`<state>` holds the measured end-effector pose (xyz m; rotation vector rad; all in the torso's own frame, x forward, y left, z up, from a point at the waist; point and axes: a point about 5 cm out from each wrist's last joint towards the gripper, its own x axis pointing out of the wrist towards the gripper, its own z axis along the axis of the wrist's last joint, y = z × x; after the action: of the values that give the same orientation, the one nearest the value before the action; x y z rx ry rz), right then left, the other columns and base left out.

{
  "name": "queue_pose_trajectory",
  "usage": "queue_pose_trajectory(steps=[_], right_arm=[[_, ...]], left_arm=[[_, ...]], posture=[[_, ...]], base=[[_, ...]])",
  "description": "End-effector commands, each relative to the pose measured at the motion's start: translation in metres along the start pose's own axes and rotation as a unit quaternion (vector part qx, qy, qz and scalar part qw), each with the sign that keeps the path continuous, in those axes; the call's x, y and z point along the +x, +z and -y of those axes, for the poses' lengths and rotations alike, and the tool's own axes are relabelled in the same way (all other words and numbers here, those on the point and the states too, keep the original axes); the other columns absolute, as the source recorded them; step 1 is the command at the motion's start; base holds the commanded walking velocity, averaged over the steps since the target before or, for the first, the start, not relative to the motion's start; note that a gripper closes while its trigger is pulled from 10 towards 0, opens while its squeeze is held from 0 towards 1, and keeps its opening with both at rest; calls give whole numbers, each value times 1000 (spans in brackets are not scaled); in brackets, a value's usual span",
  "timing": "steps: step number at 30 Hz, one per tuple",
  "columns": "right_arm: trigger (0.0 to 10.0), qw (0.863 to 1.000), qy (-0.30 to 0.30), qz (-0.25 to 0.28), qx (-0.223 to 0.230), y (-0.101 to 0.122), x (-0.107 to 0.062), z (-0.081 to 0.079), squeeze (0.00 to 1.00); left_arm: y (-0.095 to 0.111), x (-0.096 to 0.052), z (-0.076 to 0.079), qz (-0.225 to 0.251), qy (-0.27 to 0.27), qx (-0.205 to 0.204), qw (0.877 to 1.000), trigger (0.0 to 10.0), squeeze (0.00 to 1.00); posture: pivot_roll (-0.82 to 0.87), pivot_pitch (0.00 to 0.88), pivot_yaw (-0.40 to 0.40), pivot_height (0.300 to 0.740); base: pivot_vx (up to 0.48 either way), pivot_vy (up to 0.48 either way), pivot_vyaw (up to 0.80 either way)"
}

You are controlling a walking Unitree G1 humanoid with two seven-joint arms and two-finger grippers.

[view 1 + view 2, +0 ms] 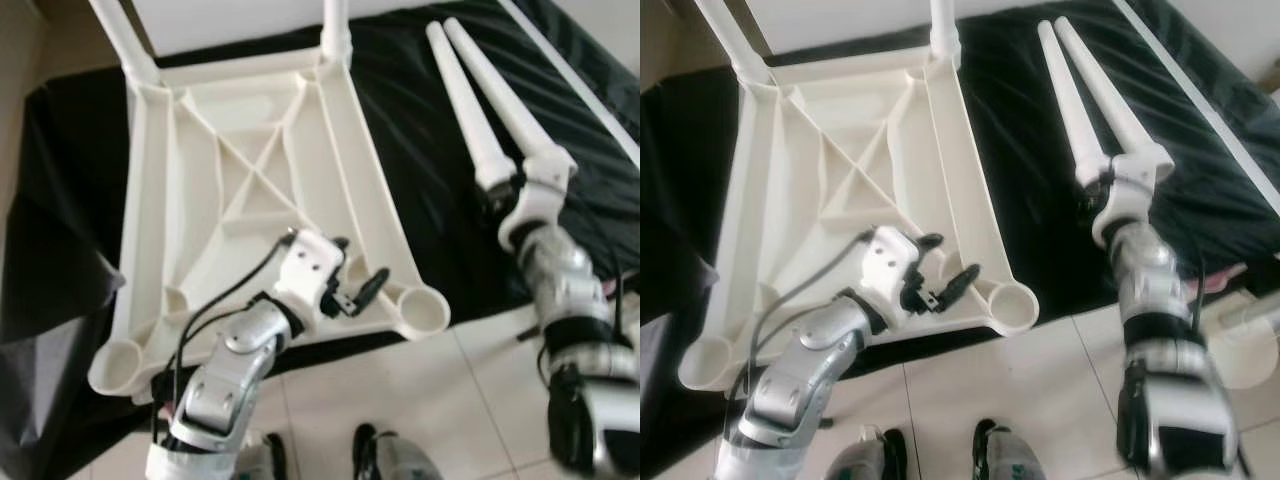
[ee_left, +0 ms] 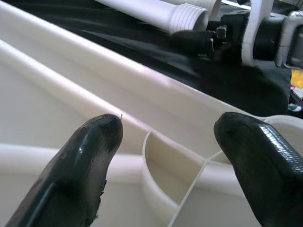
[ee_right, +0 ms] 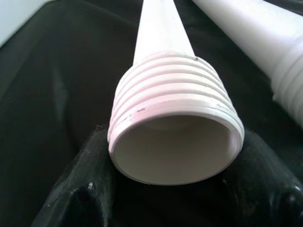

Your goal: Building children table

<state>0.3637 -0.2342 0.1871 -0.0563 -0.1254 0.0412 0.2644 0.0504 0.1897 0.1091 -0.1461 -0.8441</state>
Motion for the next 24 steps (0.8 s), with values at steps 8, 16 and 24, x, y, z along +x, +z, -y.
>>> queue_pose_trajectory(steps=[8,16,24], right_arm=[[10000,993,-92,-34,59,-41,-49,-27,0],[10000,992,-97,-25,80,-39,-75,-46,0],[10000,995,-20,-39,91,-36,-97,-71,0]], left_arm=[[-1,9,-4,5,16,5,1000,10000,0],[3,16,-7,17,5,14,1000,10000,0],[16,16,-9,45,-42,30,998,10000,0]], posture=[[-17,211,40,740],[-33,186,38,740],[-44,150,29,740]], base=[[0,0,0],[0,0,0],[0,0,0]])
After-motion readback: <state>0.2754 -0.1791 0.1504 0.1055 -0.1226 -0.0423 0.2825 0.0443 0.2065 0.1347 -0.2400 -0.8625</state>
